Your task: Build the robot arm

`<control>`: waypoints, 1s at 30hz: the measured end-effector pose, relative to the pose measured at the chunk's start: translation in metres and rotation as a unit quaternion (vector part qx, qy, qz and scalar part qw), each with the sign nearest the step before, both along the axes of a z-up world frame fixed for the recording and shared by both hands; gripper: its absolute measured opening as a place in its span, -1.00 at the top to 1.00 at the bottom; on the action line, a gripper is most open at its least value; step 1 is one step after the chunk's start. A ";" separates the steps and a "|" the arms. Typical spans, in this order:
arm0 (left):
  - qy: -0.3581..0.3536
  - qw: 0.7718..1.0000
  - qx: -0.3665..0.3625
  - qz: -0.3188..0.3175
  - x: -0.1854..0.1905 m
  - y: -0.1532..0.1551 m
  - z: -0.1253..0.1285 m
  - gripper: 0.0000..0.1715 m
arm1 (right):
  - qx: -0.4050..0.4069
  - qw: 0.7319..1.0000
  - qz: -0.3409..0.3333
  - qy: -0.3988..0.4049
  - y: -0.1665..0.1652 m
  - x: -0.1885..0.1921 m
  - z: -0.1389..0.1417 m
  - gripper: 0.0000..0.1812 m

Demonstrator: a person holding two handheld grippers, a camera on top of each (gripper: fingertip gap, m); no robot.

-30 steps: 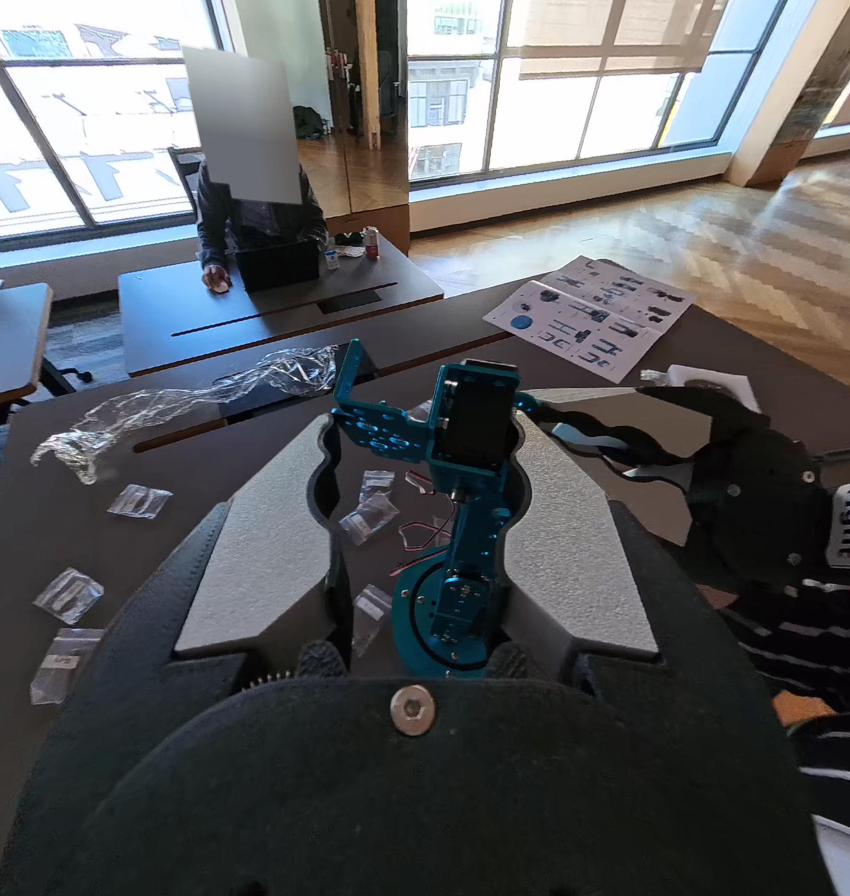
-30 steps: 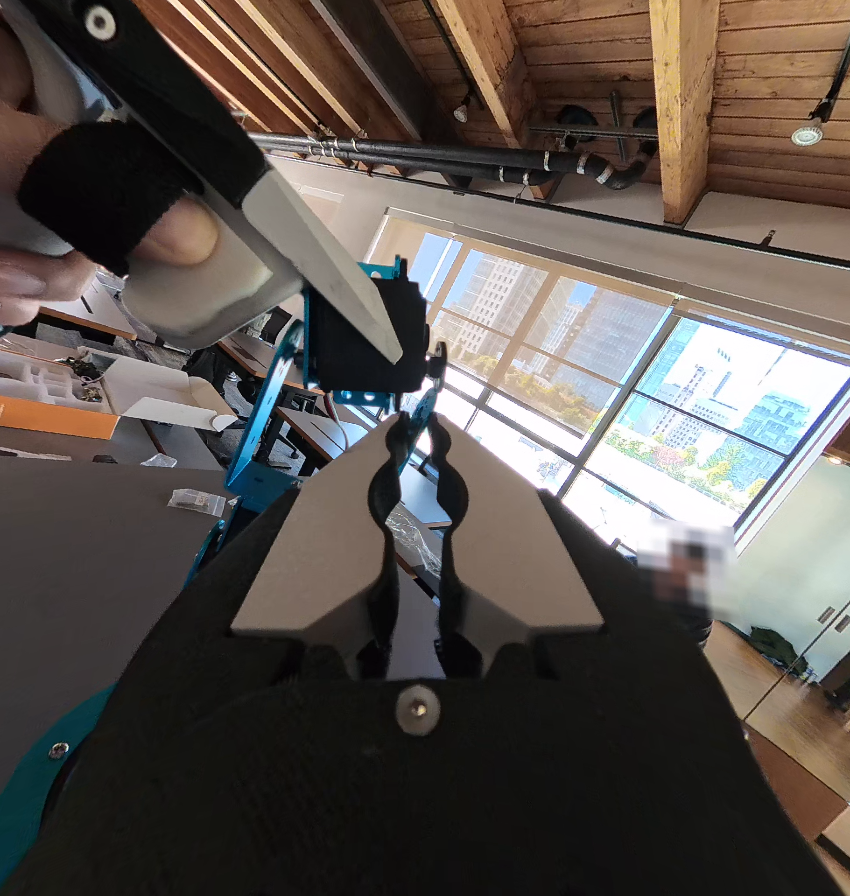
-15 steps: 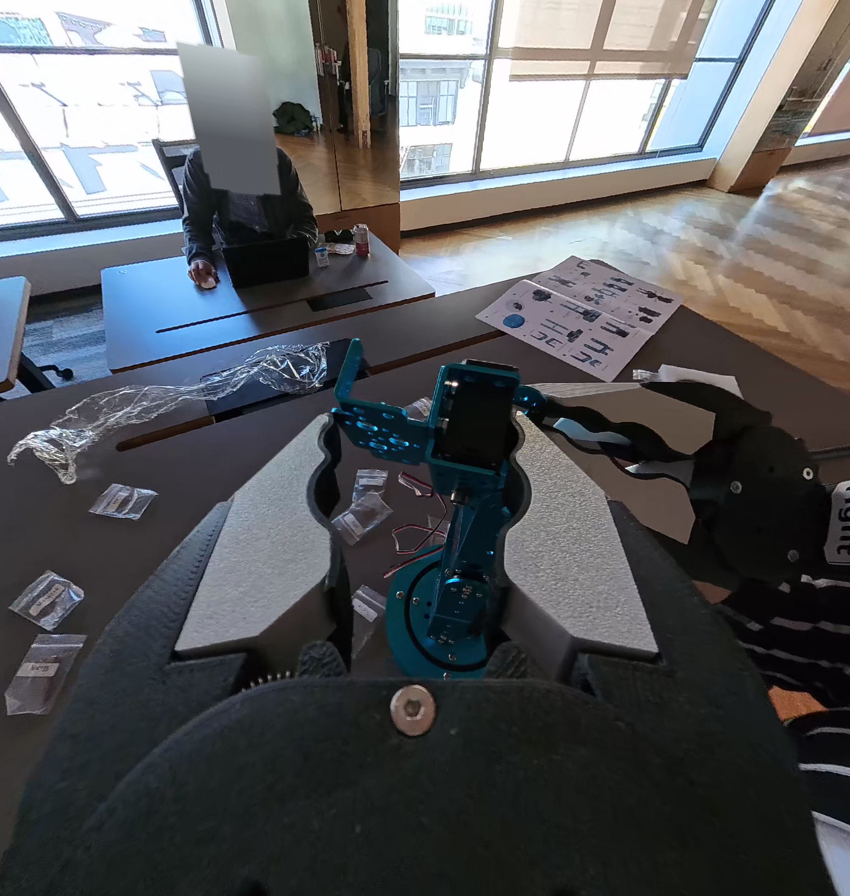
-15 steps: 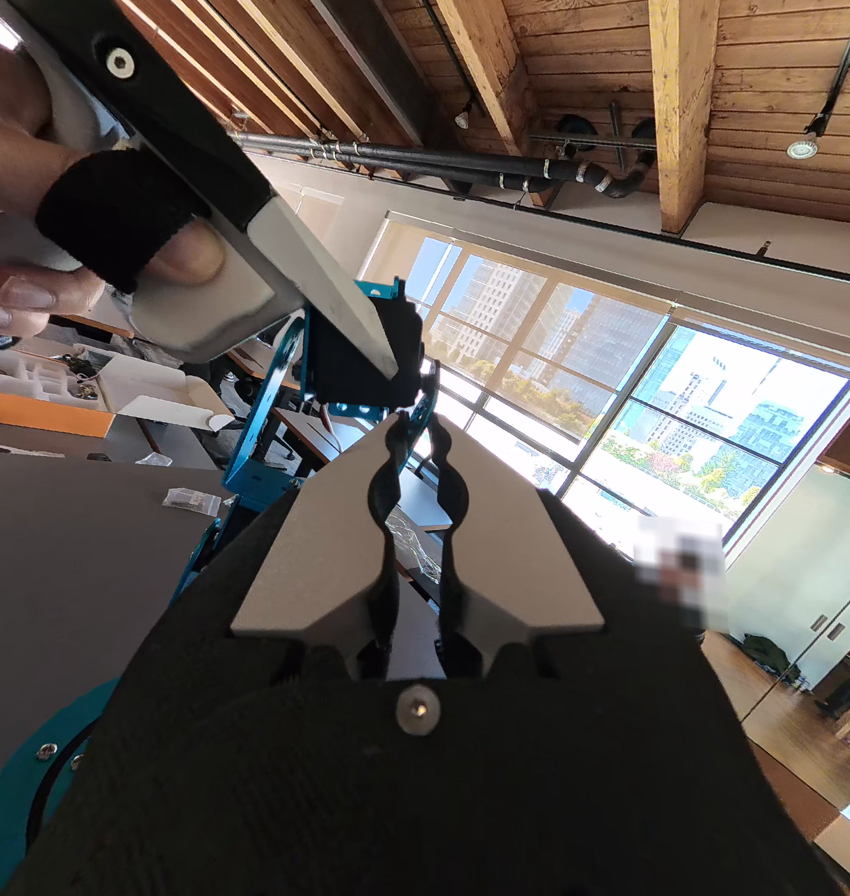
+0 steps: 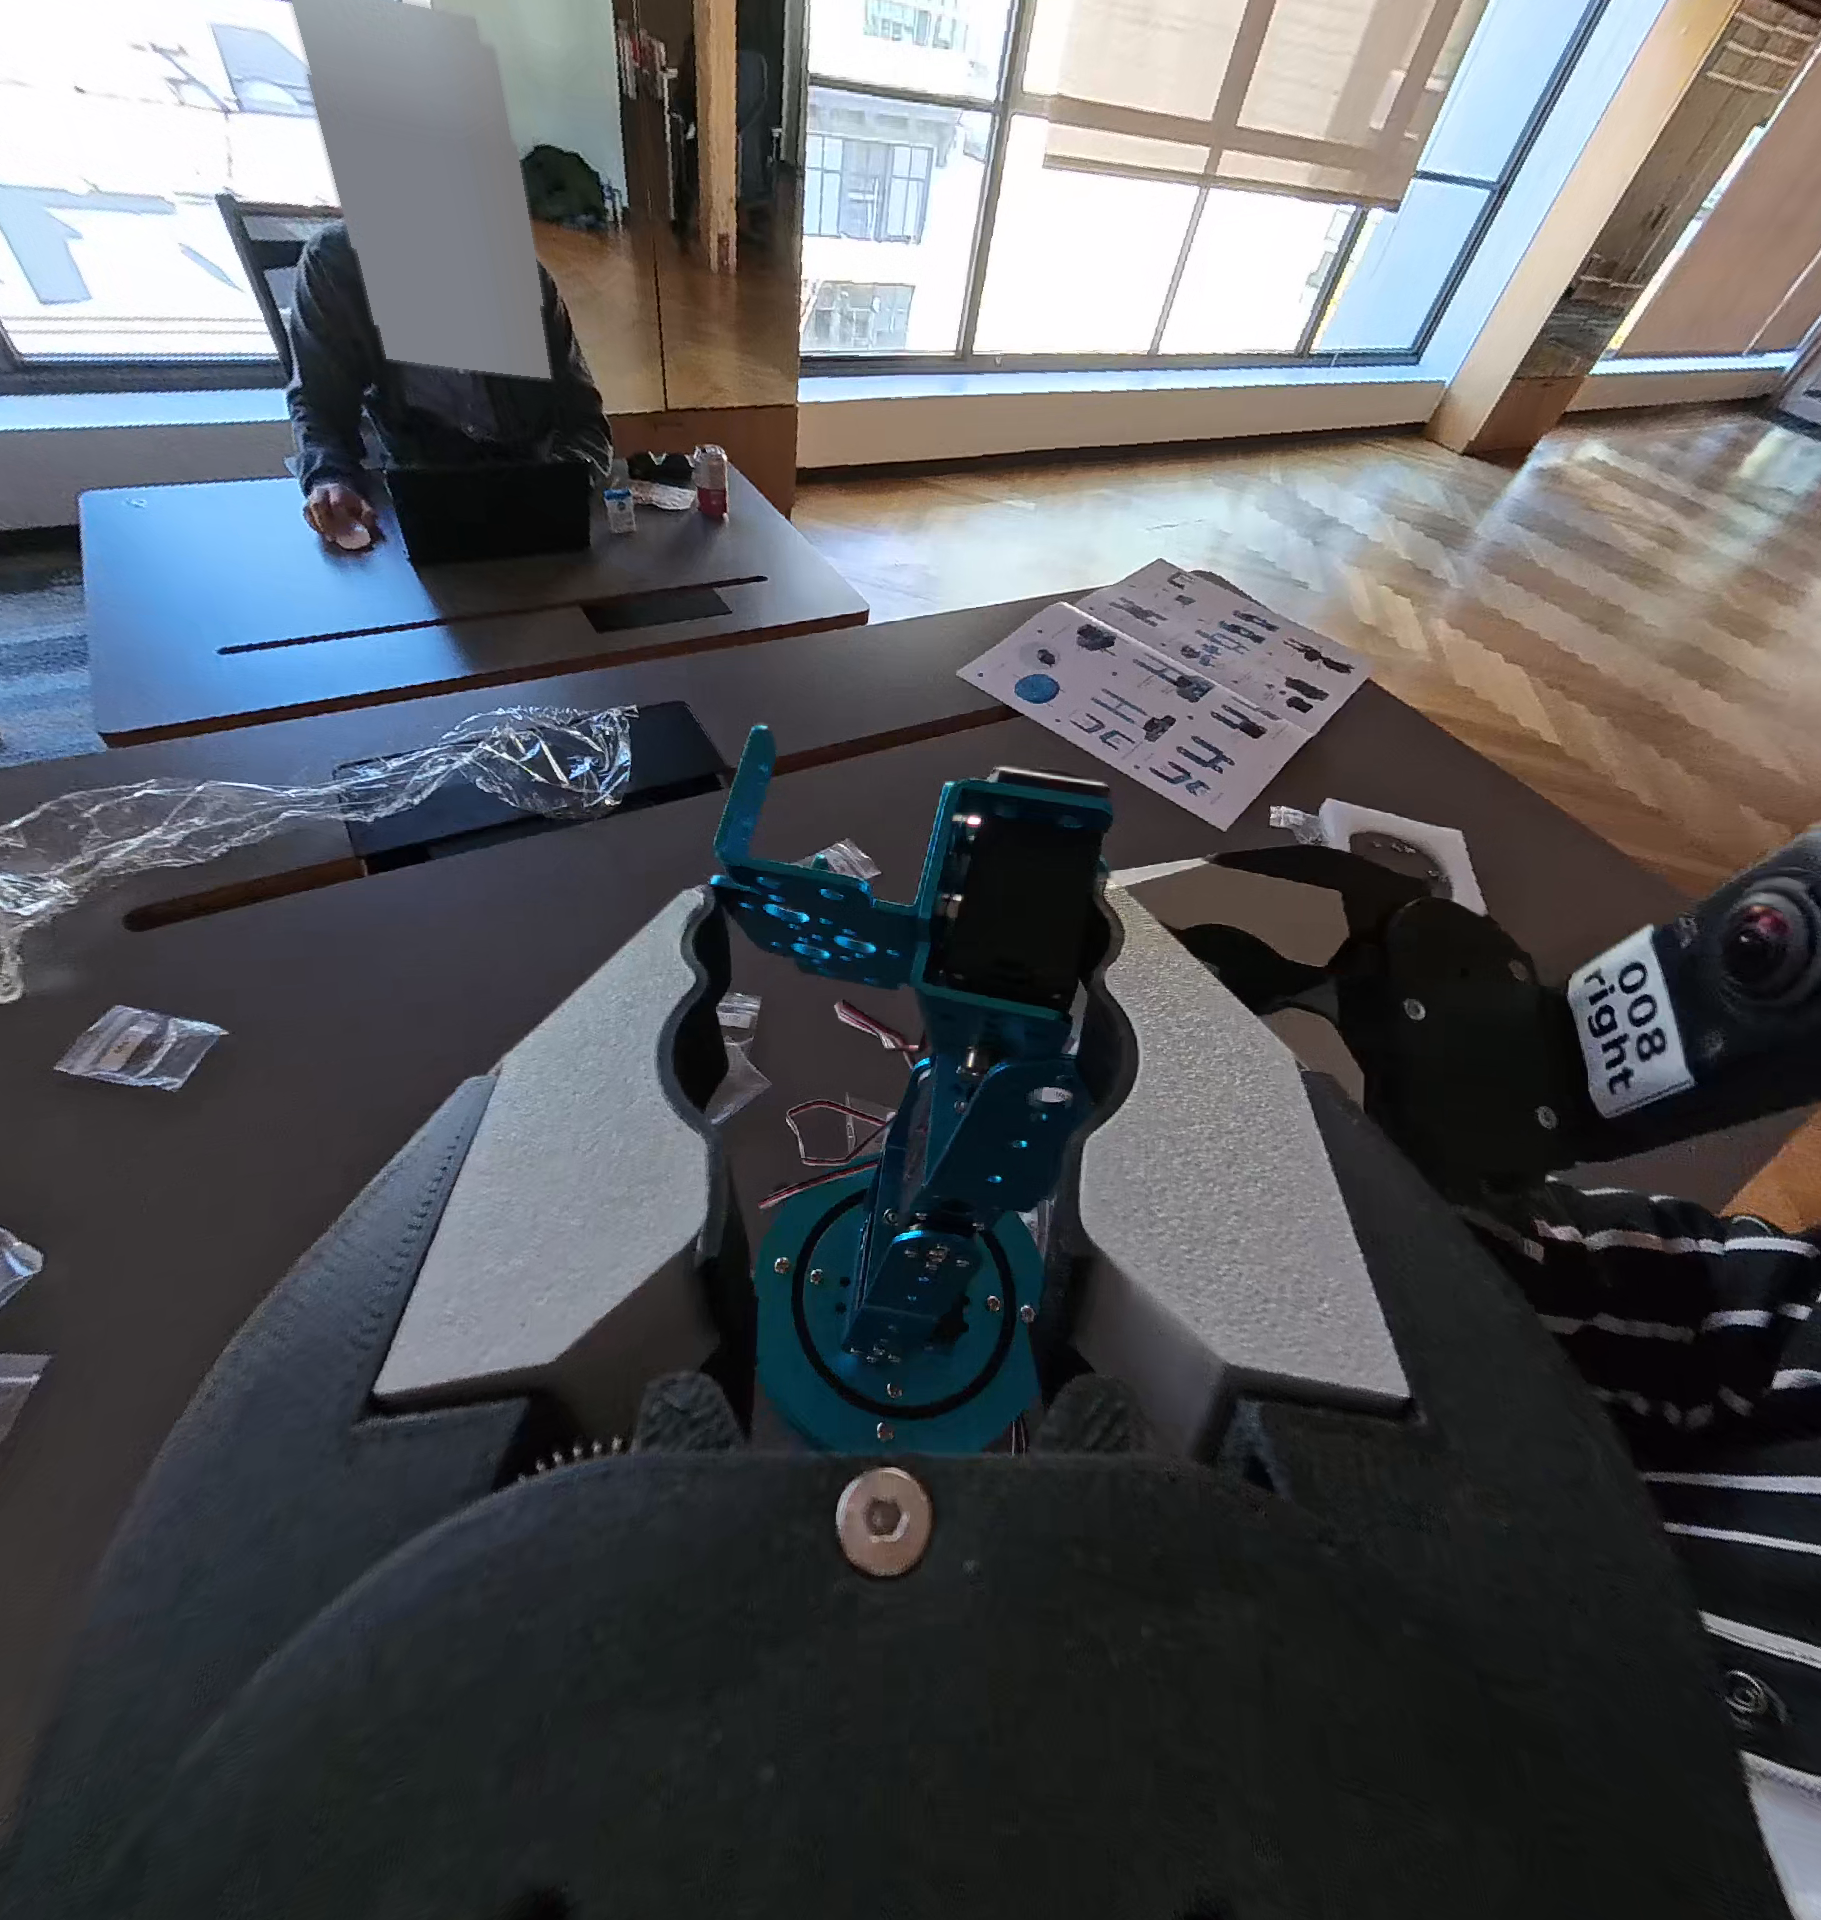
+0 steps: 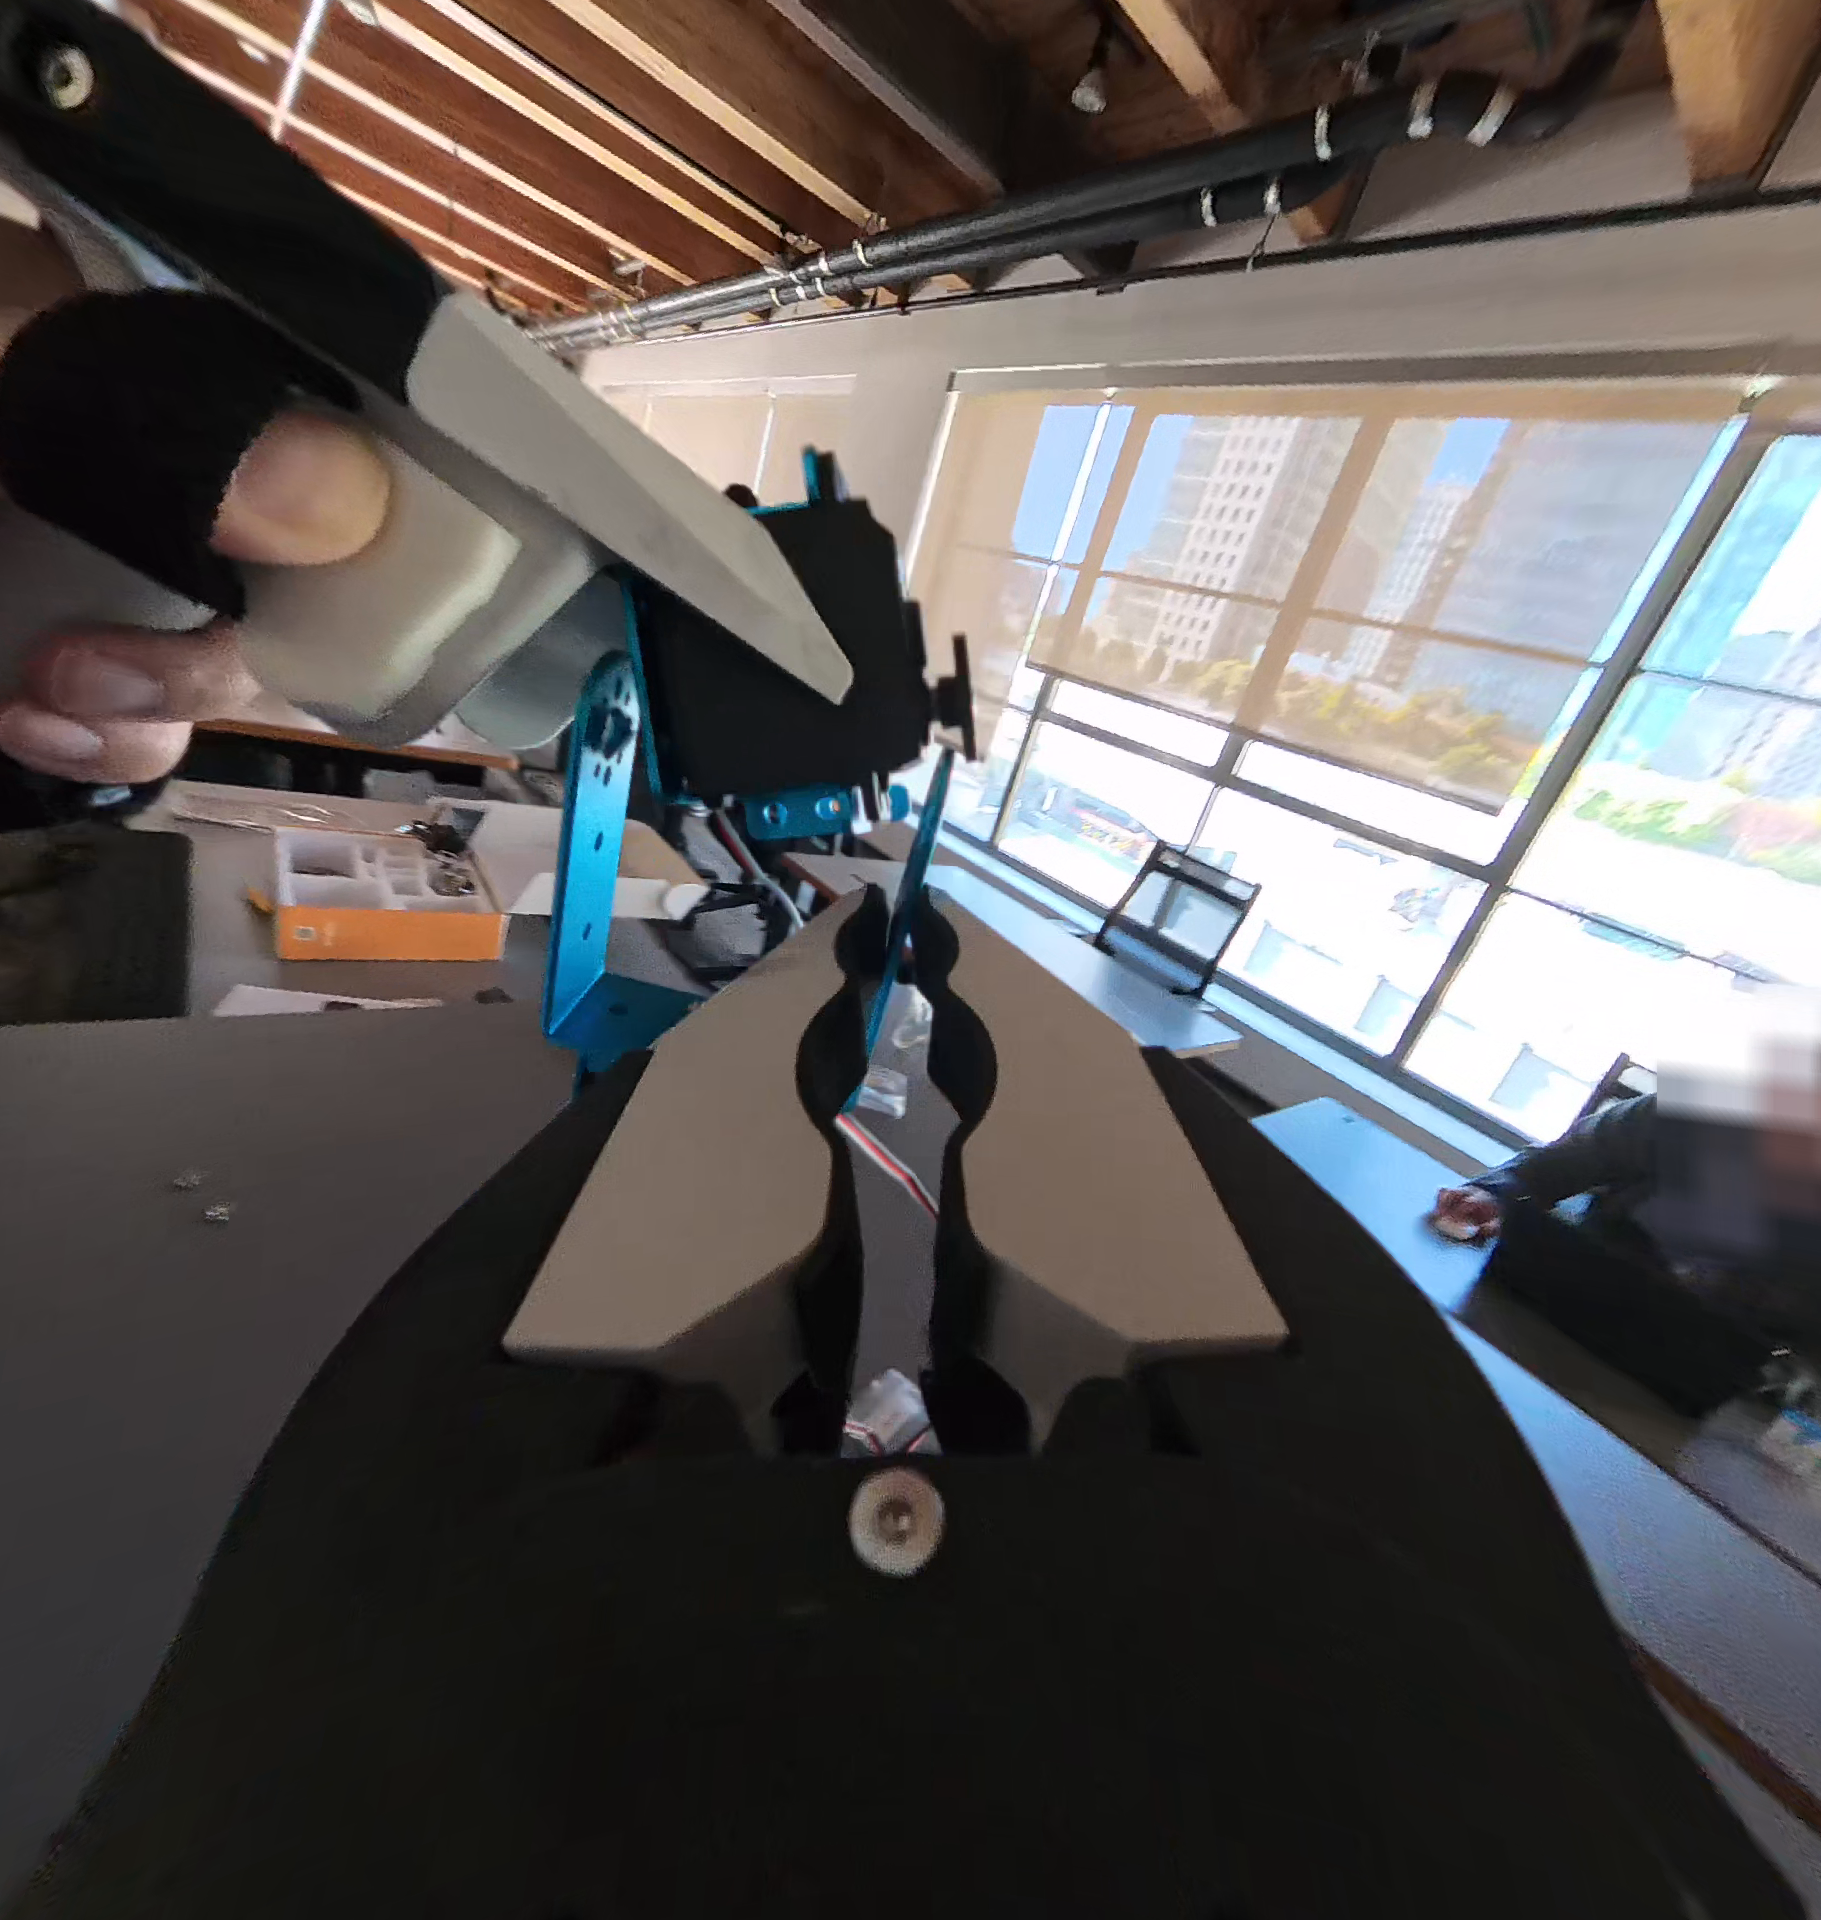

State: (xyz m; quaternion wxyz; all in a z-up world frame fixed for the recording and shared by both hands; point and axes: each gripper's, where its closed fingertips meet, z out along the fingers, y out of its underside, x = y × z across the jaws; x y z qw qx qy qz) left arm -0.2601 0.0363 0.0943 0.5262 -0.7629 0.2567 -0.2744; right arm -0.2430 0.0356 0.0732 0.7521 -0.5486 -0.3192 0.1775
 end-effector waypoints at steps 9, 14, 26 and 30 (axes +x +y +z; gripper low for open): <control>0.048 0.999 -0.006 0.012 0.004 -0.003 0.000 0.22 | -0.018 1.000 0.009 0.020 0.002 0.000 0.000 1.00; 0.082 0.996 -0.004 0.023 0.003 -0.004 0.000 0.22 | -0.019 1.000 0.003 0.020 0.002 0.000 0.000 0.99; 0.144 0.988 0.003 0.048 0.000 -0.008 0.000 0.23 | -0.041 0.998 0.007 0.051 0.003 0.000 0.000 1.00; 0.131 0.991 0.000 0.017 0.006 -0.014 0.001 0.61 | -0.049 0.997 0.018 0.060 0.004 0.000 0.000 1.00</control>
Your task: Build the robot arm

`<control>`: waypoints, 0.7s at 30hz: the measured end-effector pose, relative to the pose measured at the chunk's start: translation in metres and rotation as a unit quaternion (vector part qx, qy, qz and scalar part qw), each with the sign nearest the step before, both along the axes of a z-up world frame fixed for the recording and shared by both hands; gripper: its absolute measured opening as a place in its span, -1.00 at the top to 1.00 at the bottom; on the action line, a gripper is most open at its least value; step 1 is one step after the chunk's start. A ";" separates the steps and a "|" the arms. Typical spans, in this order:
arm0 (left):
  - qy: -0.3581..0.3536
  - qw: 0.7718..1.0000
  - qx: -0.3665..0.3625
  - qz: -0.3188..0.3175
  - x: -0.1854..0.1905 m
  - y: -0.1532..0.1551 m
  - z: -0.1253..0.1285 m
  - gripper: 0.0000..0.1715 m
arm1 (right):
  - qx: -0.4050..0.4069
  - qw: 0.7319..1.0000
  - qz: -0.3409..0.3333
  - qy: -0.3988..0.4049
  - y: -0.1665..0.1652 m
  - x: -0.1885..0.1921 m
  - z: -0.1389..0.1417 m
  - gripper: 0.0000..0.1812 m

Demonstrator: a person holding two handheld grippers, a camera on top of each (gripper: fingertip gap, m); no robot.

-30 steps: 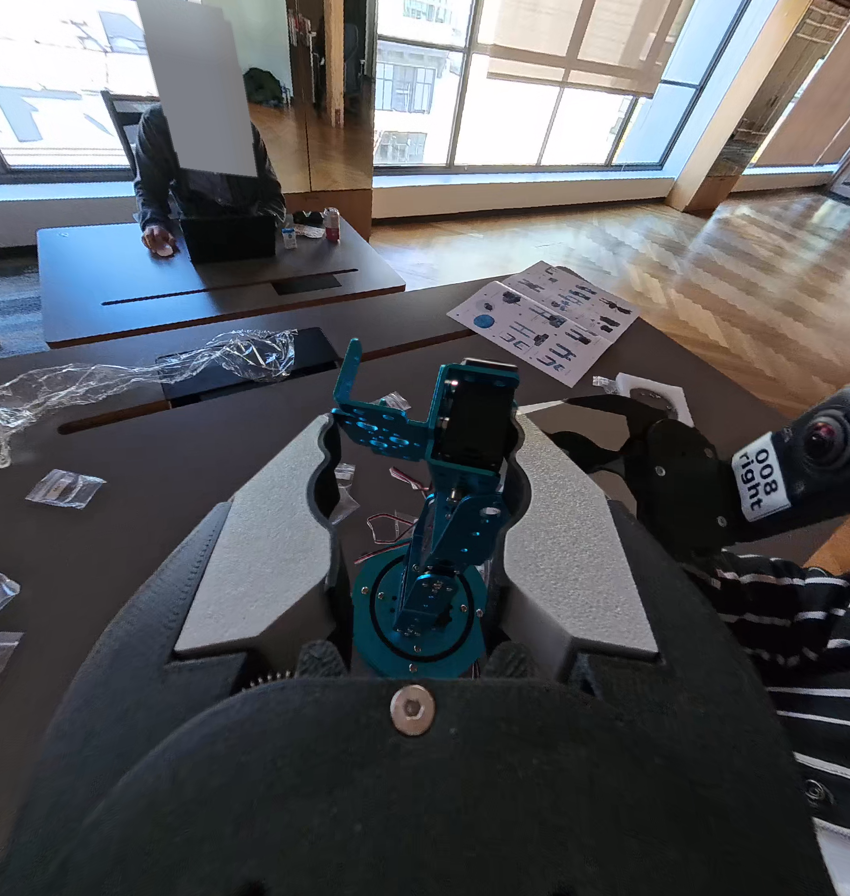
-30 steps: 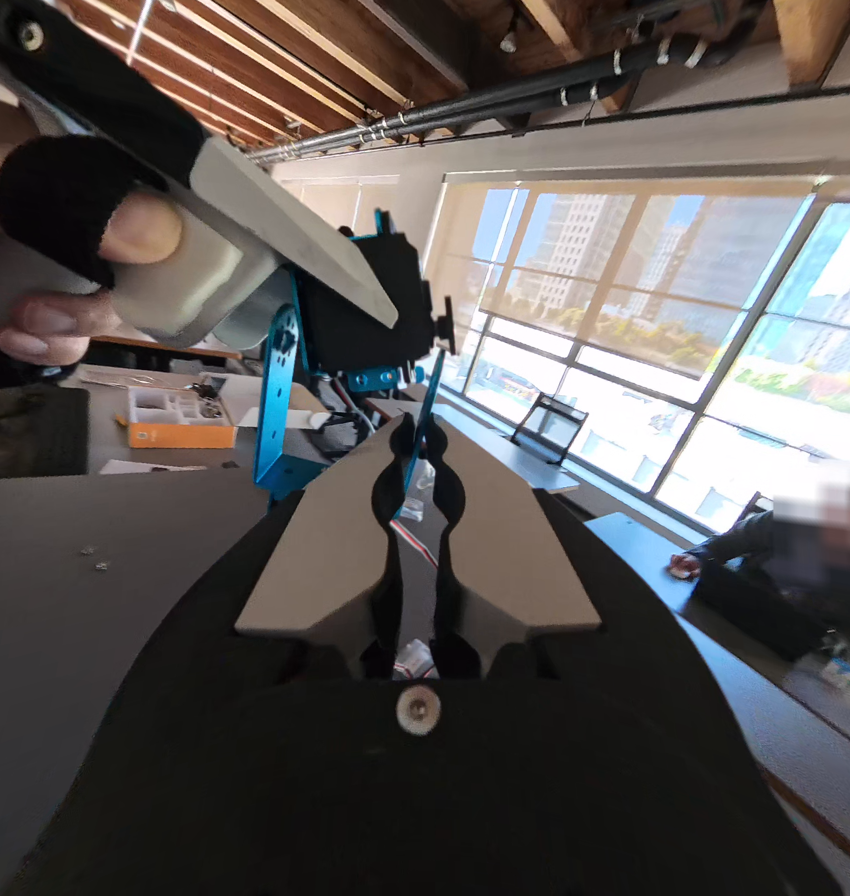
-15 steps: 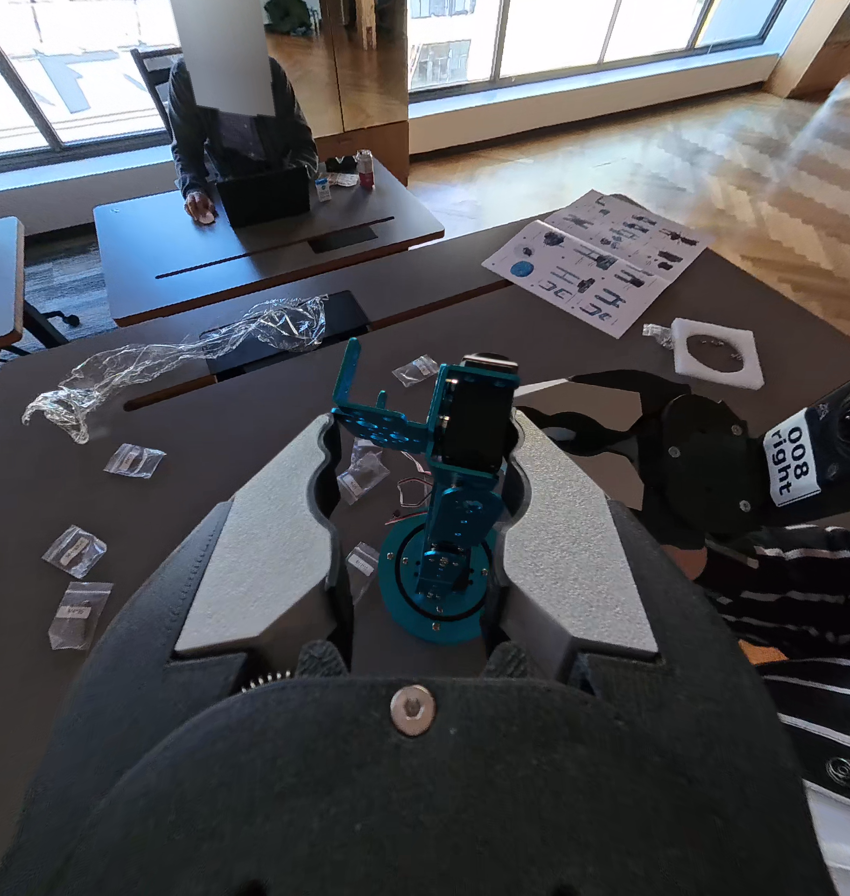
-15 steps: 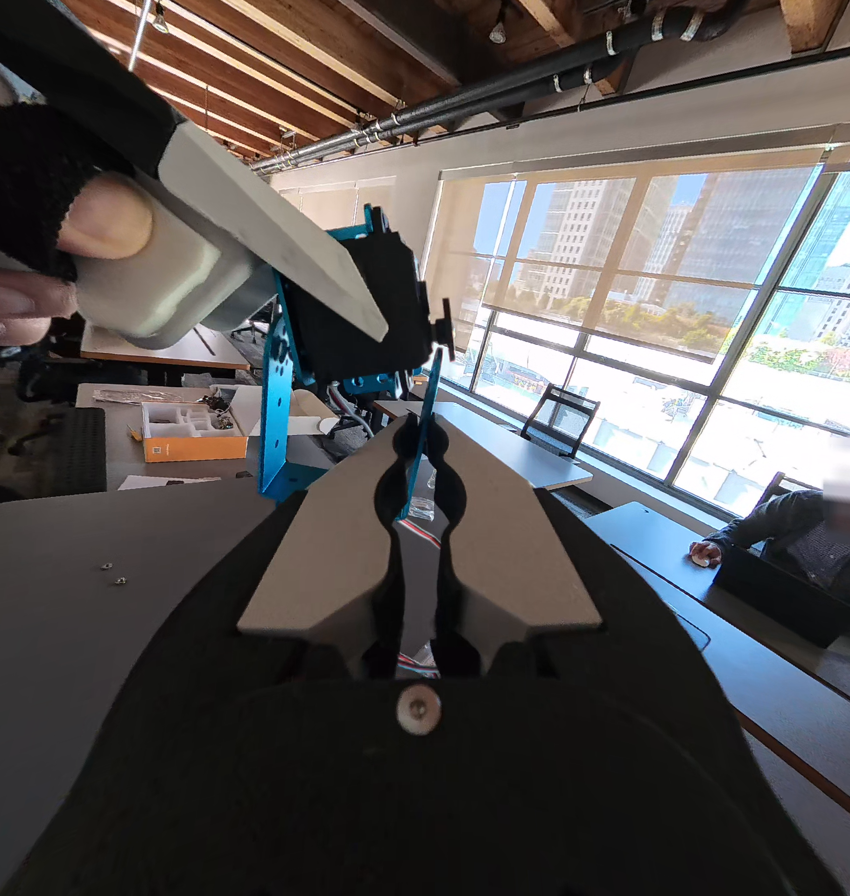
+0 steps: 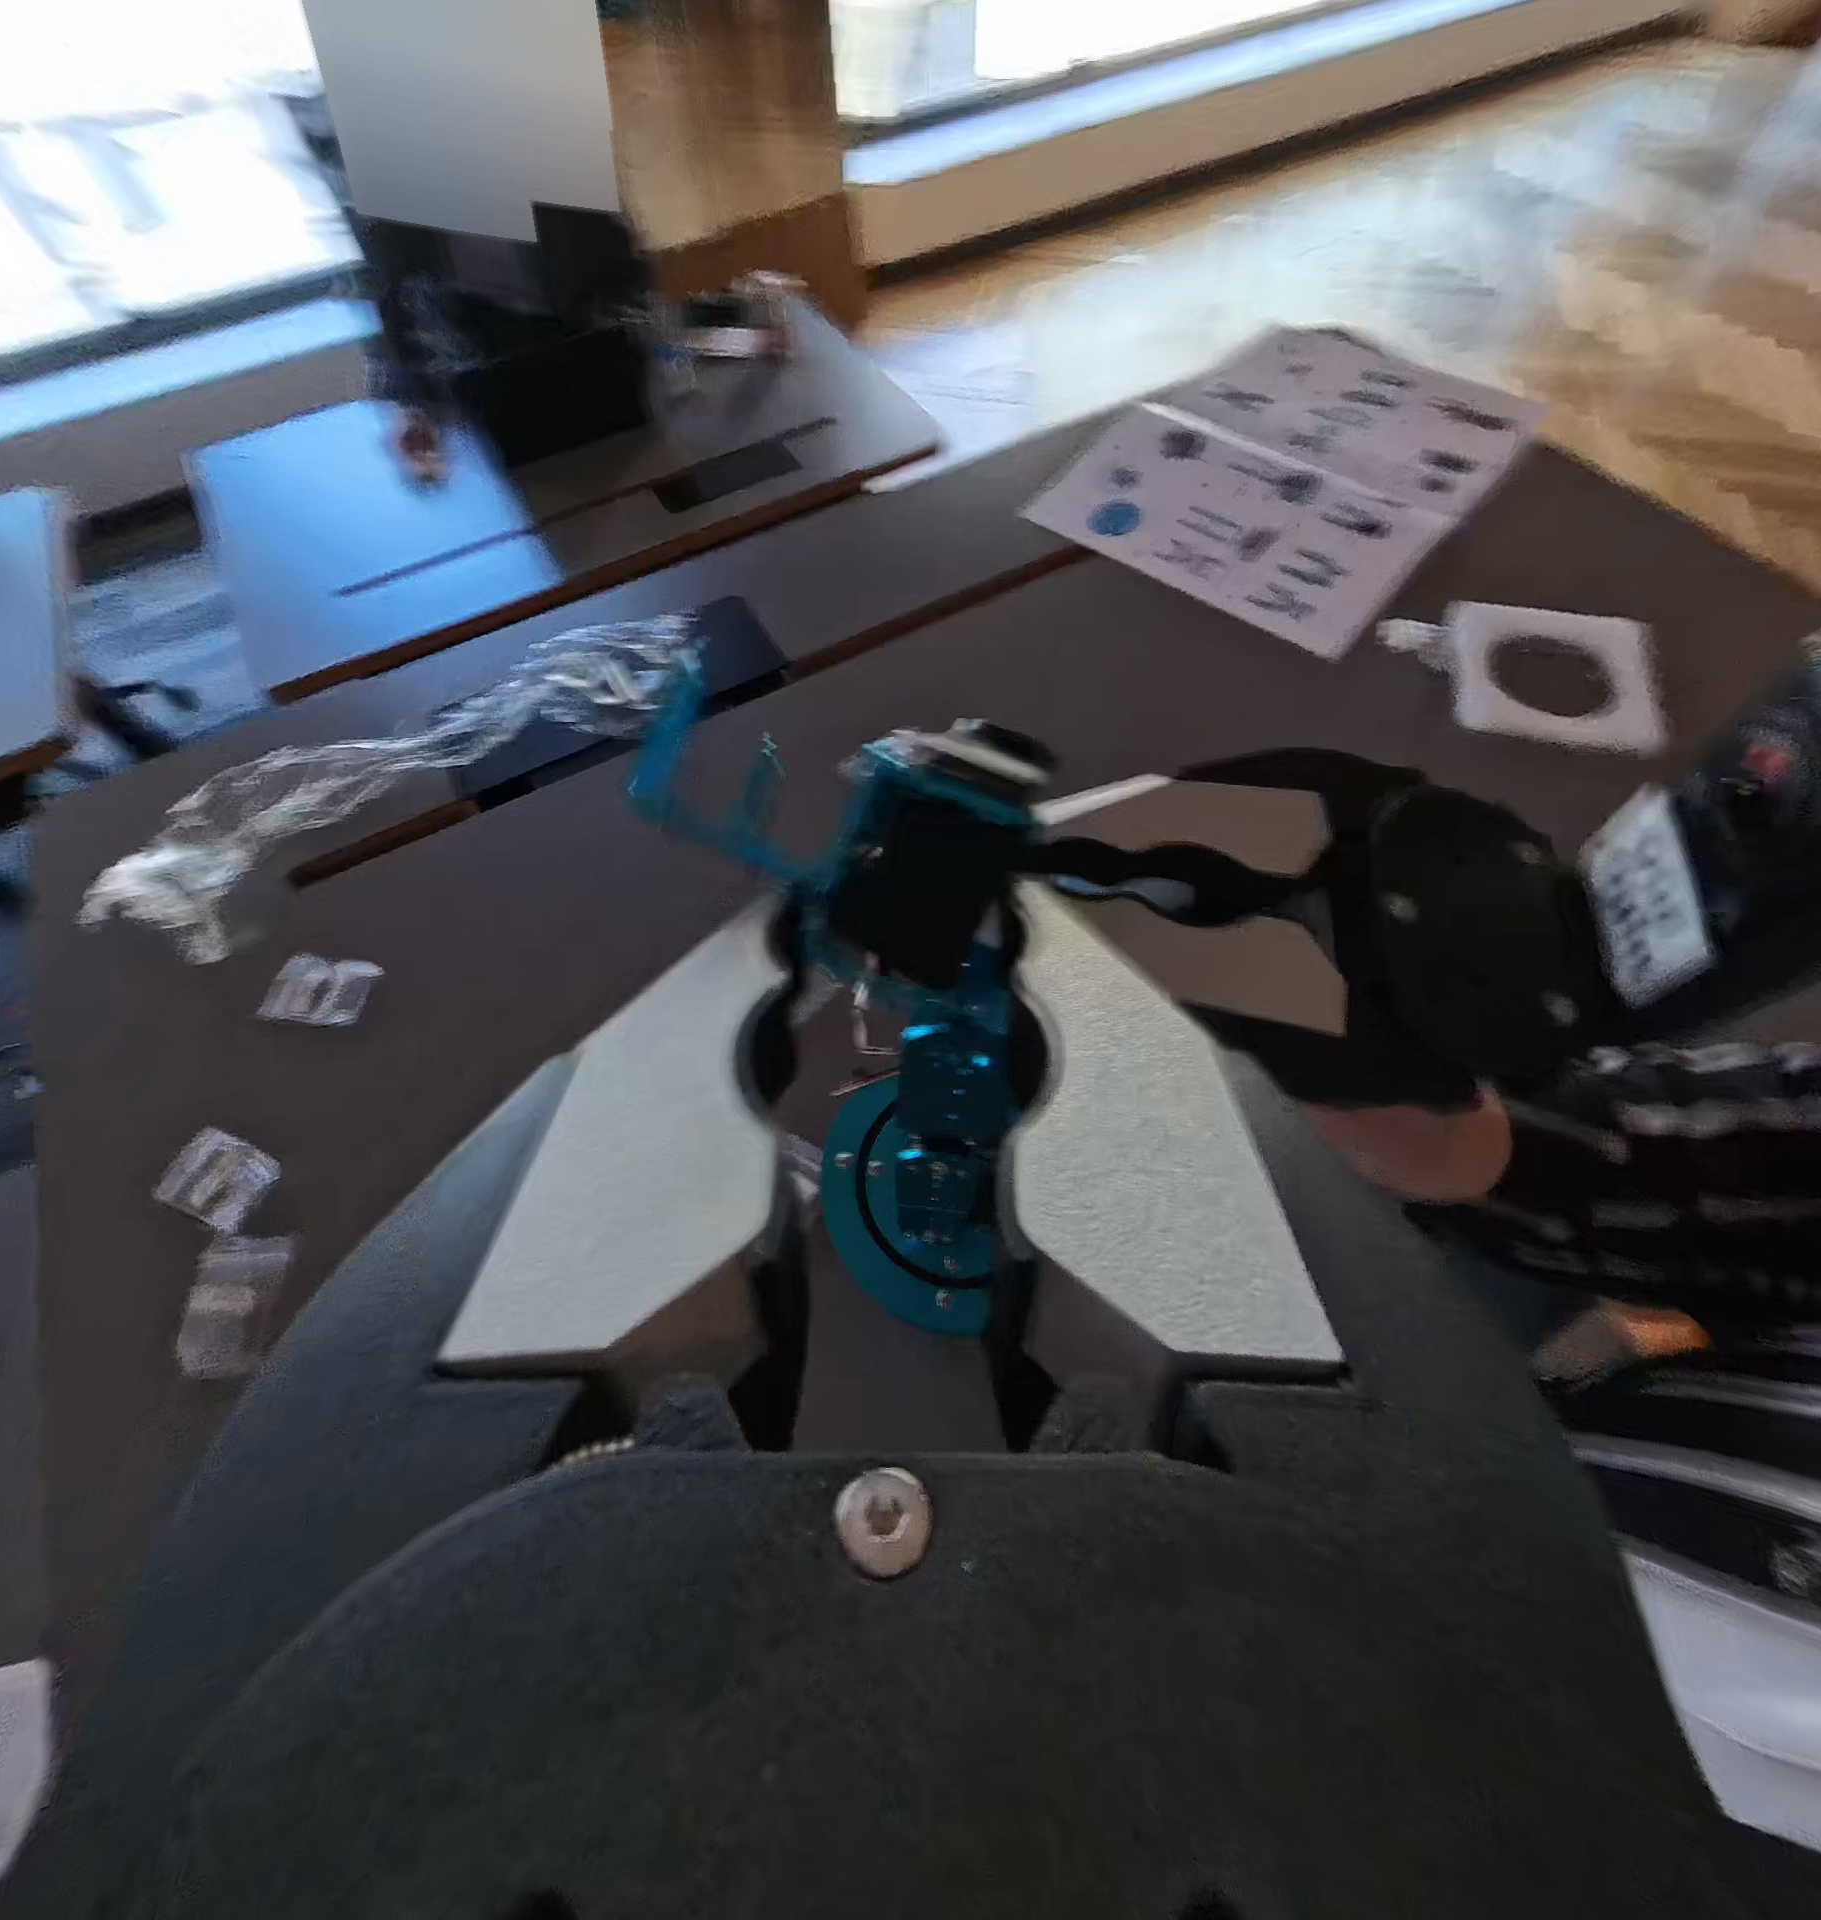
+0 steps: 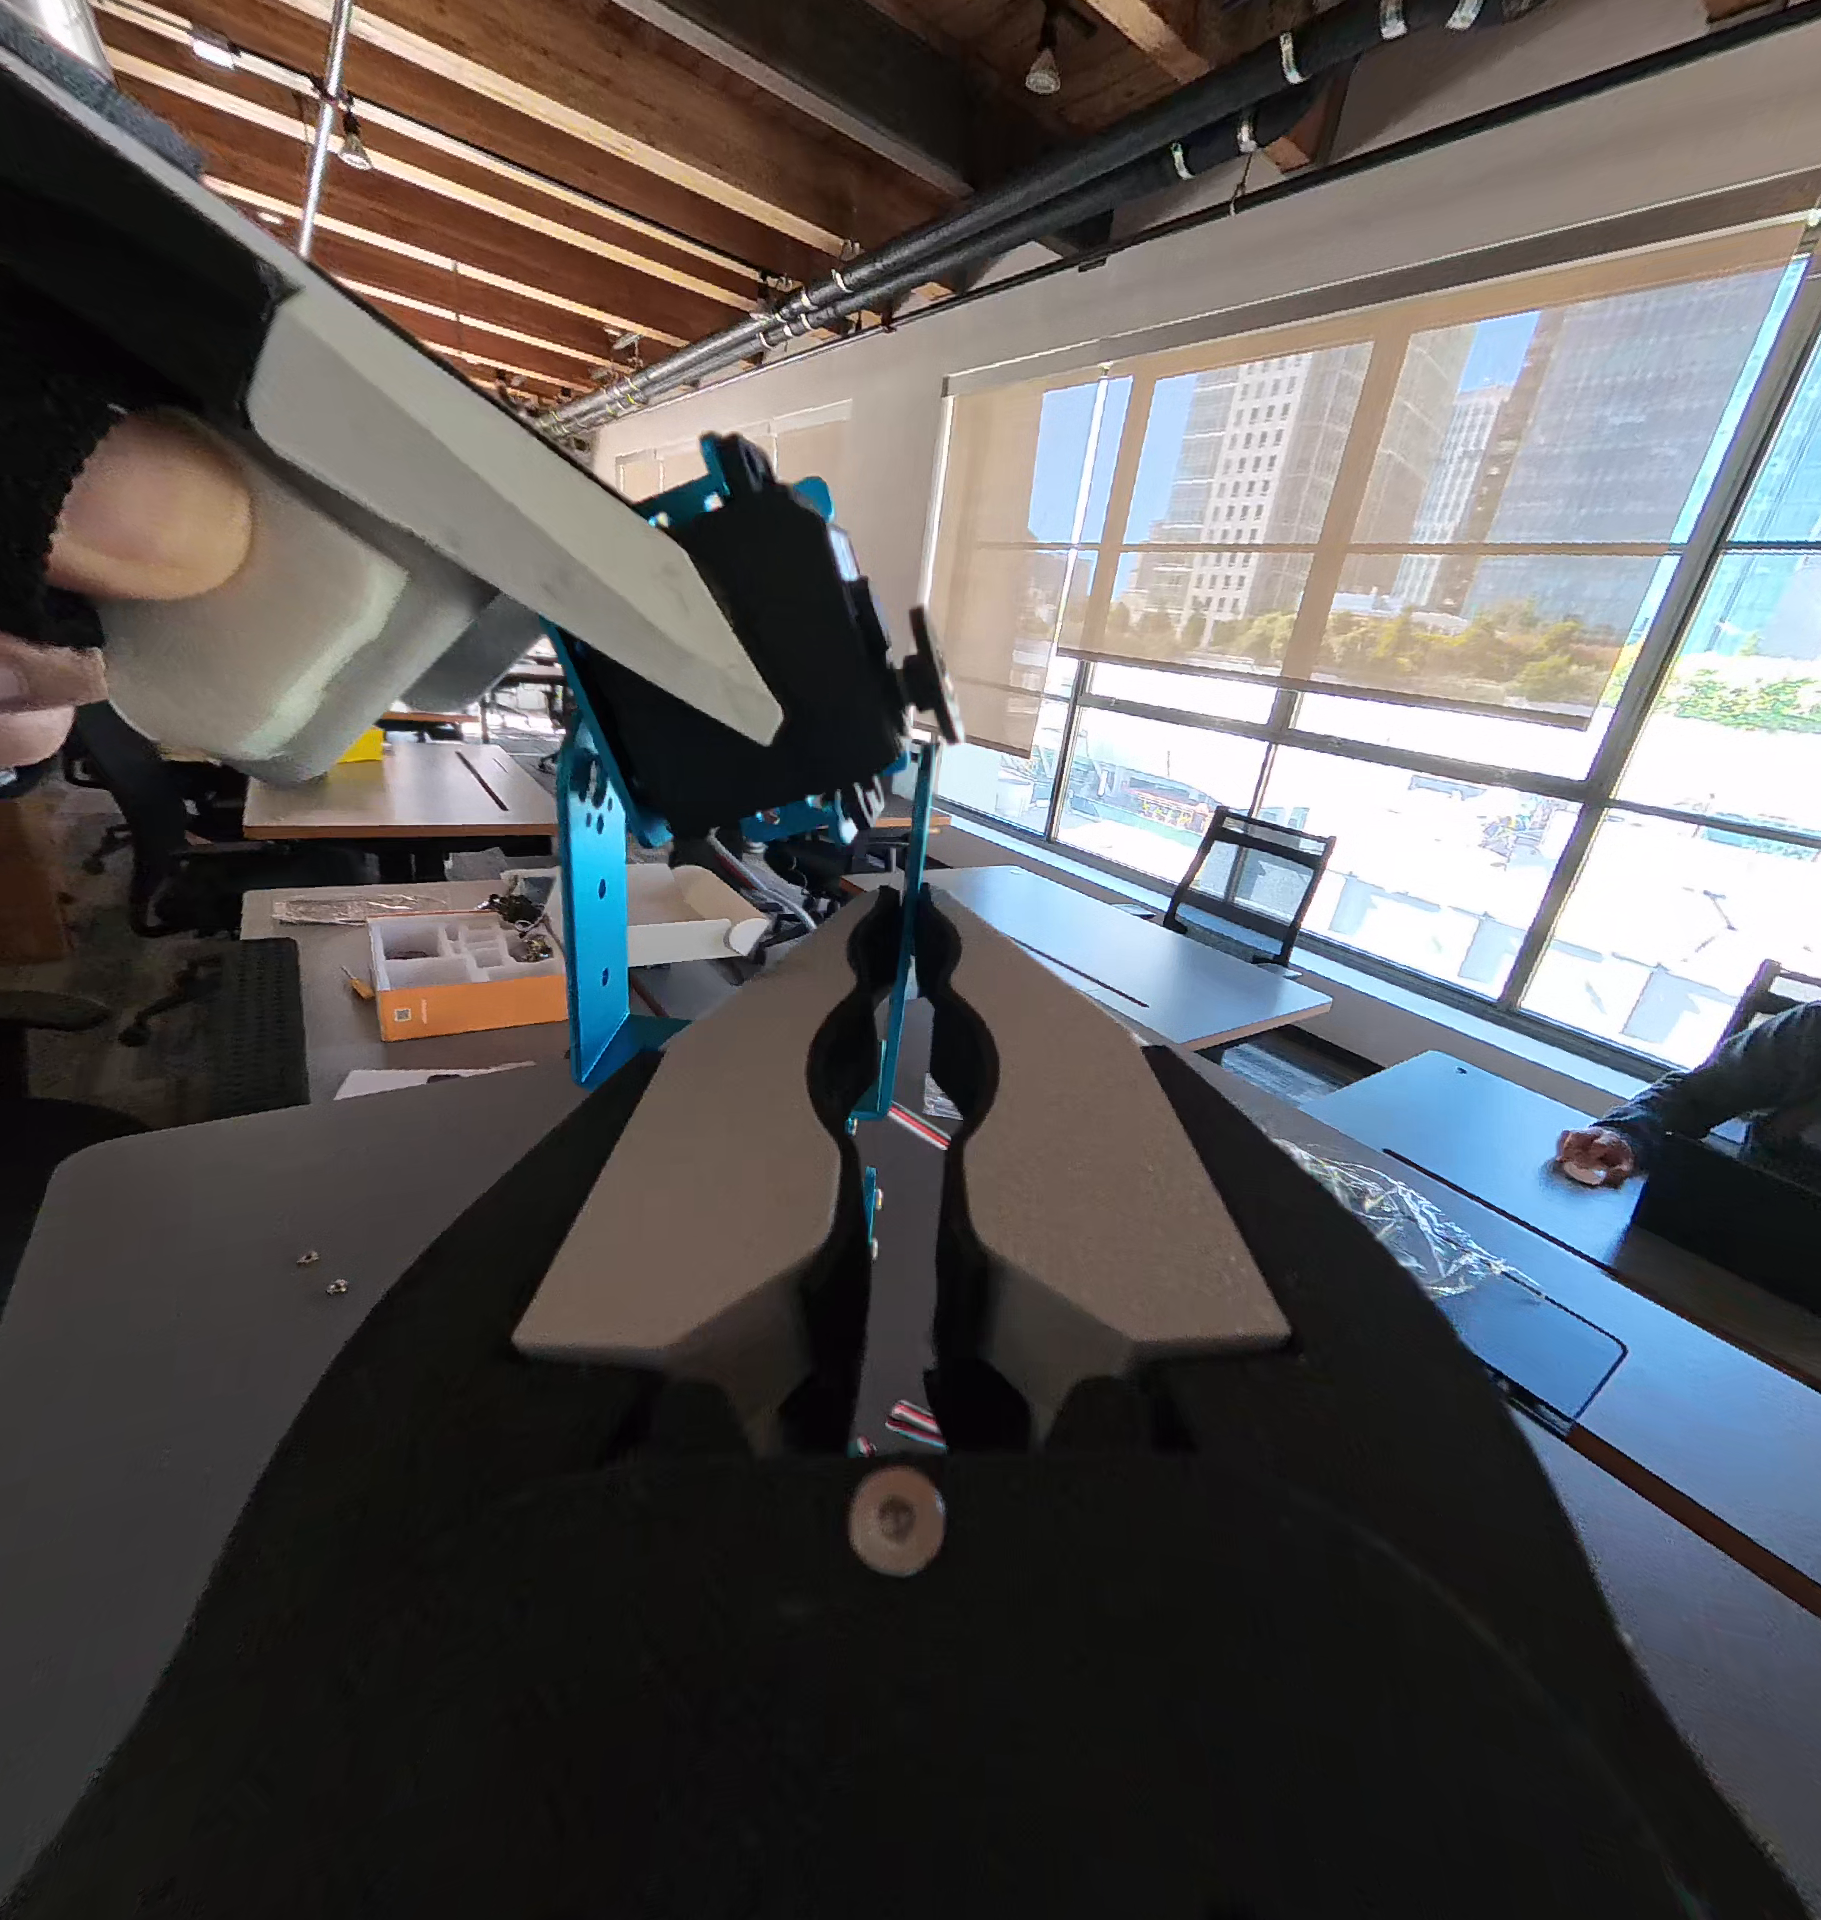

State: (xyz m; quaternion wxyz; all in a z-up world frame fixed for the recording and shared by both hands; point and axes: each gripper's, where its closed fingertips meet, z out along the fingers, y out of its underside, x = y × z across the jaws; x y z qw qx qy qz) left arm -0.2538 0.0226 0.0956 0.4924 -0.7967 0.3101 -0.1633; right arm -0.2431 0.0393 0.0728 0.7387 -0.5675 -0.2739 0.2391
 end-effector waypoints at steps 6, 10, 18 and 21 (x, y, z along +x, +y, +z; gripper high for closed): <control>-0.002 0.999 -0.024 -0.036 0.000 0.003 -0.002 0.66 | -0.012 1.000 0.018 0.013 0.003 0.001 0.000 1.00; -0.062 0.996 -0.036 -0.058 0.002 0.001 -0.006 0.66 | -0.019 0.997 0.075 -0.003 0.000 -0.005 0.001 0.84; -0.087 0.993 -0.019 -0.083 -0.005 -0.004 0.003 0.66 | 0.039 0.990 0.137 -0.015 -0.013 -0.003 0.018 0.61; -0.054 0.994 0.008 -0.091 -0.006 -0.005 0.000 0.66 | 0.055 0.980 0.186 -0.044 -0.024 -0.003 0.025 0.53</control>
